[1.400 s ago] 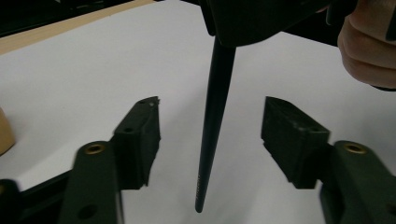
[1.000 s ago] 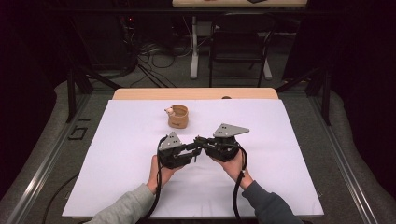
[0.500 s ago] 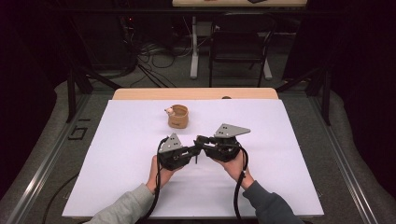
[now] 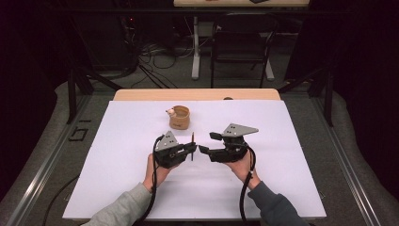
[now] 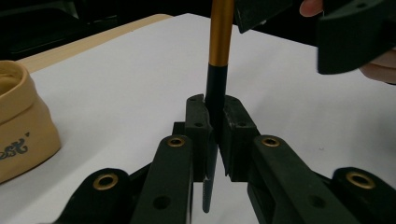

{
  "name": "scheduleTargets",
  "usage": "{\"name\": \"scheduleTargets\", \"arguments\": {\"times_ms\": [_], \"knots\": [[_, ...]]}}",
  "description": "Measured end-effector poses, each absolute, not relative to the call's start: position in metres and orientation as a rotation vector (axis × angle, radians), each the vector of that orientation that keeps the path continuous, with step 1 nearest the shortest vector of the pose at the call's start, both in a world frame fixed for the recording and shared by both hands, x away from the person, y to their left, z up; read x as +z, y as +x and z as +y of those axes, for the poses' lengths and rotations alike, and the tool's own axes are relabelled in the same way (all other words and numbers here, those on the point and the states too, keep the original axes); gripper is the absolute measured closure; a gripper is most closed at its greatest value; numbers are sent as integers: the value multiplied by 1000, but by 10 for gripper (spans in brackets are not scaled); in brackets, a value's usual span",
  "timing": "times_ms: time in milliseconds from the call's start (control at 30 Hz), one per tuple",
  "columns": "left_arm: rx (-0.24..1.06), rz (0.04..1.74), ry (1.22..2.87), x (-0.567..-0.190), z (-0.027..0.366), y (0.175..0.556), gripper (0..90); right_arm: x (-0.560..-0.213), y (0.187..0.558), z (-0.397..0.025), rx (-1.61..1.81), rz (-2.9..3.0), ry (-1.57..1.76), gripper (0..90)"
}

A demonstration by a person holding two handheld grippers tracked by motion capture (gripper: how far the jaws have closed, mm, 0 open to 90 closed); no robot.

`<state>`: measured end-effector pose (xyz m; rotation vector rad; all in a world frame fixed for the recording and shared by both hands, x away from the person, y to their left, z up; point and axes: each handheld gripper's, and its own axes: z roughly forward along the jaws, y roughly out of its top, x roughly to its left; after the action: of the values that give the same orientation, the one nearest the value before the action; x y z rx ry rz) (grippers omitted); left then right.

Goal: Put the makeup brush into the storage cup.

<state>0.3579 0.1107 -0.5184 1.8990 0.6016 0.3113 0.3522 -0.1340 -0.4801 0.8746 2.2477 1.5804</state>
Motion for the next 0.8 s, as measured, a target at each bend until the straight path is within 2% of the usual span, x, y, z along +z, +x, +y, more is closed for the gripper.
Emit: {"name": "scheduleTargets", "arguments": {"times_ms": [267, 533, 800], "knots": [[330, 628, 1879, -517, 120, 362, 829, -484, 353, -136, 1557, 2279, 901, 151], [347, 639, 1868, -517, 122, 363, 829, -487, 350, -140, 1534, 2271, 888, 115], [385, 635, 1869, -514, 126, 364, 829, -492, 342, -154, 1472, 2218, 881, 19]]}}
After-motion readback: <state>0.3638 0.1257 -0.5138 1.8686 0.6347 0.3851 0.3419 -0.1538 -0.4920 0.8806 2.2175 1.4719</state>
